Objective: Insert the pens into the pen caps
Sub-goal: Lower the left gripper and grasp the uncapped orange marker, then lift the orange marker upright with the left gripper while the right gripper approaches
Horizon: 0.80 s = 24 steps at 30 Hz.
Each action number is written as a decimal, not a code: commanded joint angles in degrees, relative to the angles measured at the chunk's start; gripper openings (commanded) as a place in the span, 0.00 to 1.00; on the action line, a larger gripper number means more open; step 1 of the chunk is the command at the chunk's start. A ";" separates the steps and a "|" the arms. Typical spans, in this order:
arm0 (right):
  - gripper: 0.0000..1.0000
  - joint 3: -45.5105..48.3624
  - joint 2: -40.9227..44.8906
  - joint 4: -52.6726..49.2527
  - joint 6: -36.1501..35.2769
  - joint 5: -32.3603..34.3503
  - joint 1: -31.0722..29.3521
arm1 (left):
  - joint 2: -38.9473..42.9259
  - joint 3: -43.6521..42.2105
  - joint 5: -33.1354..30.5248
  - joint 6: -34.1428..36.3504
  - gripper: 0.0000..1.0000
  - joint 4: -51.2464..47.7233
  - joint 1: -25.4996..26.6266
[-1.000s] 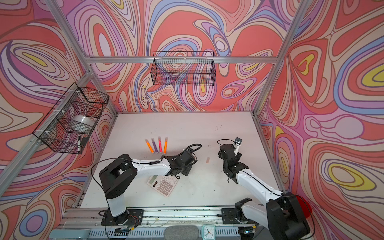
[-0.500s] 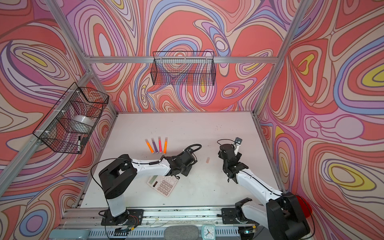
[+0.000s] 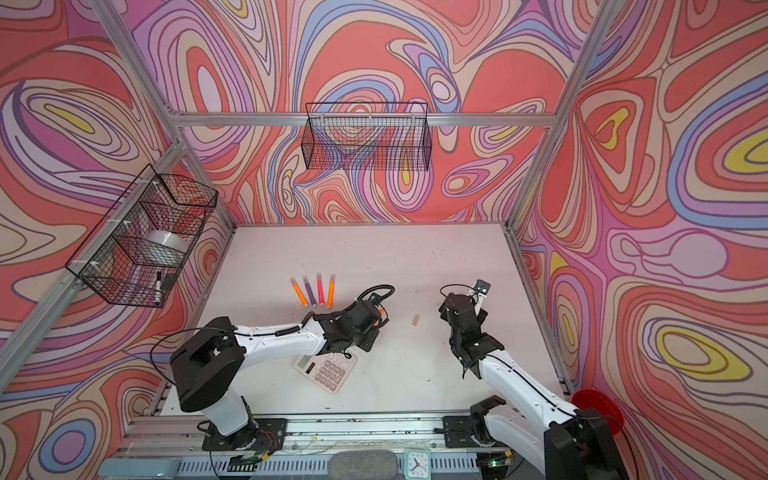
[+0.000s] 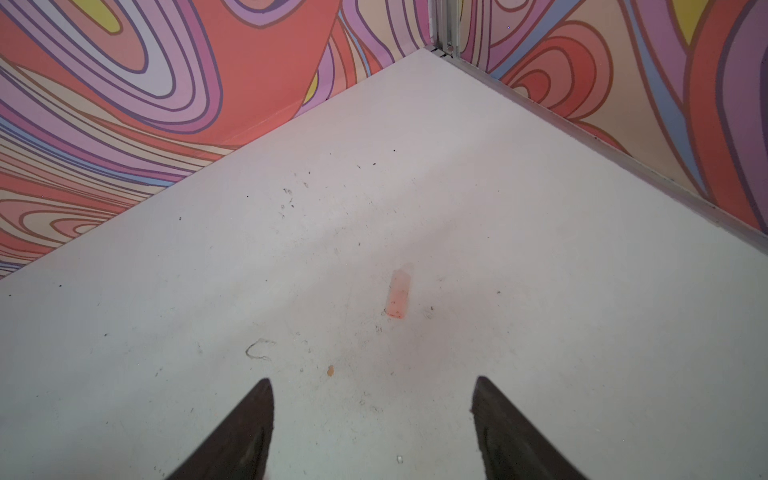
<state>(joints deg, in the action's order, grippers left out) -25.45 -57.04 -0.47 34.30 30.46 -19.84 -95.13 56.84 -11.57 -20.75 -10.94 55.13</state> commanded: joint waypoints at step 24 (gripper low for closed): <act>0.71 5.83 -1.87 26.74 19.88 -29.03 -19.19 | 10.01 -3.53 1.20 1.68 0.09 9.75 -0.11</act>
<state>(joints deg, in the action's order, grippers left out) -21.17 -57.56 20.56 51.53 2.11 -37.82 -85.12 53.87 -12.19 -19.51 -4.23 55.13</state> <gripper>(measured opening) 0.714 0.164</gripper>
